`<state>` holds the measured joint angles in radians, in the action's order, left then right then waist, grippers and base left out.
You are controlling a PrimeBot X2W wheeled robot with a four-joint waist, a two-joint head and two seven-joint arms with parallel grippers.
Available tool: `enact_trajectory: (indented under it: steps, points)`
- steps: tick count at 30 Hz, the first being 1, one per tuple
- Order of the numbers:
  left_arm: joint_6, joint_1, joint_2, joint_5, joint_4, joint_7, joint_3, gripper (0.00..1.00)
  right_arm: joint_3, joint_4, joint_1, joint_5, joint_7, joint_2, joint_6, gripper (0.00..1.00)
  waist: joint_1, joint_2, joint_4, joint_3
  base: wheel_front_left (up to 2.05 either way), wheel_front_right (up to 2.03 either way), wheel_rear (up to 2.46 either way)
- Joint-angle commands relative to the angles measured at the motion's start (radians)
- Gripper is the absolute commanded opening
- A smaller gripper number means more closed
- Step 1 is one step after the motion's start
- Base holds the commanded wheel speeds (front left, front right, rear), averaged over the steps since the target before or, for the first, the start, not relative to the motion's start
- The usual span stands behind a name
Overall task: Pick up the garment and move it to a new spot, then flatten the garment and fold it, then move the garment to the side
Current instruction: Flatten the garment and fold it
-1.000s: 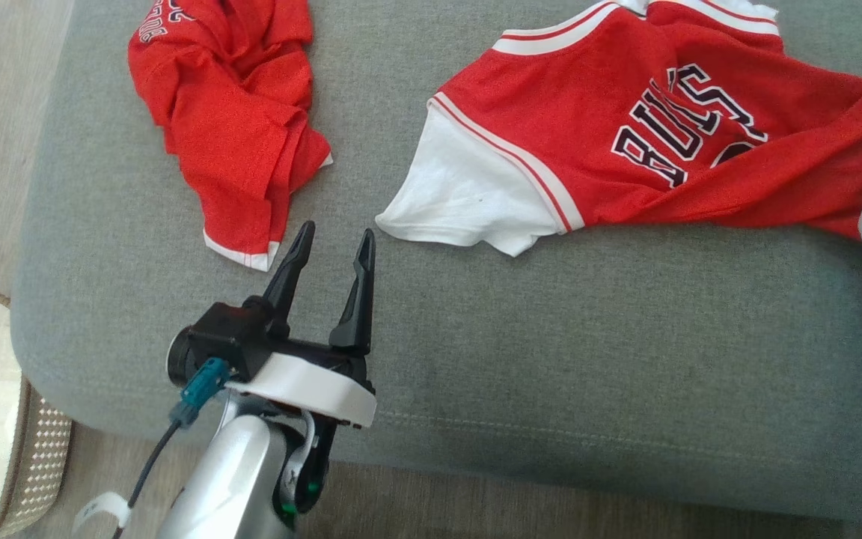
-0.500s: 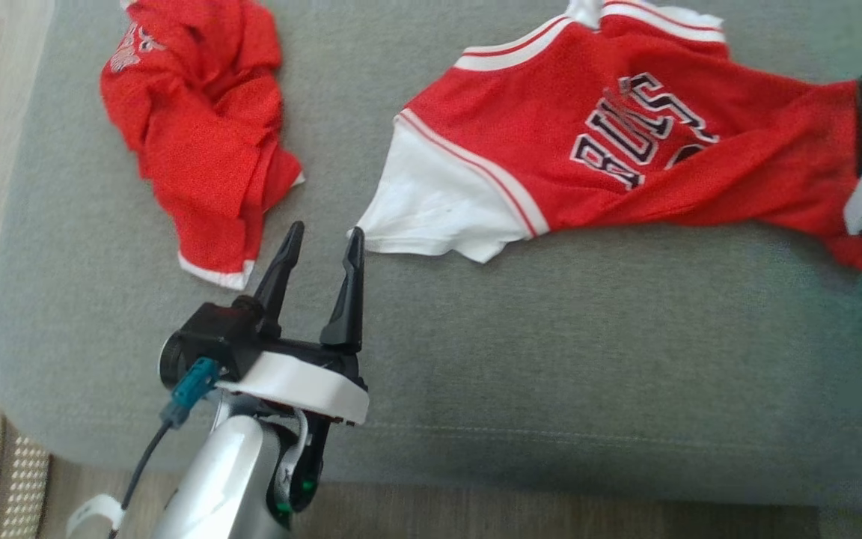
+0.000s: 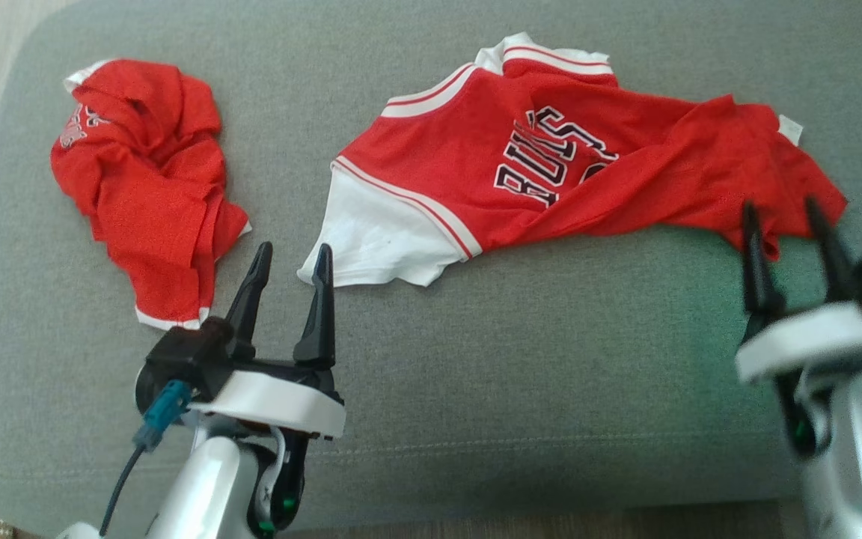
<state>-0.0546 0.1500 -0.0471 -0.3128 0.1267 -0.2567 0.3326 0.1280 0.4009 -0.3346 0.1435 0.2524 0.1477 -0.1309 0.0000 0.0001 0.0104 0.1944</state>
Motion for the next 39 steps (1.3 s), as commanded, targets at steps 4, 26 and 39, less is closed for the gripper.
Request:
enact_trajectory:
  steps: [4, 26, 39]
  points:
    - [-0.012, -0.006, -0.003, 0.008, -0.047, -0.005, -0.047, 1.0, -0.025, -0.143, 0.119, 0.034, 0.009, -0.038, 0.0, 1.0, 0.0, -0.0001, -0.005, -0.023, 0.0, 0.0, 0.0]
    - [0.003, 0.009, -0.003, 0.011, -0.032, -0.005, -0.025, 1.0, 0.105, 0.05, -0.049, 0.082, -0.027, -0.007, 0.0, 1.0, 0.0, -0.0001, 0.066, 0.06, 0.0, 0.0, 0.0]
    - [0.001, 0.045, -0.003, 0.011, -0.033, -0.005, 0.003, 1.0, 0.23, 0.258, -0.249, 0.126, -0.105, 0.05, 0.0, 1.0, 0.0, -0.0001, 0.125, 0.129, 0.0, 0.0, 0.0]
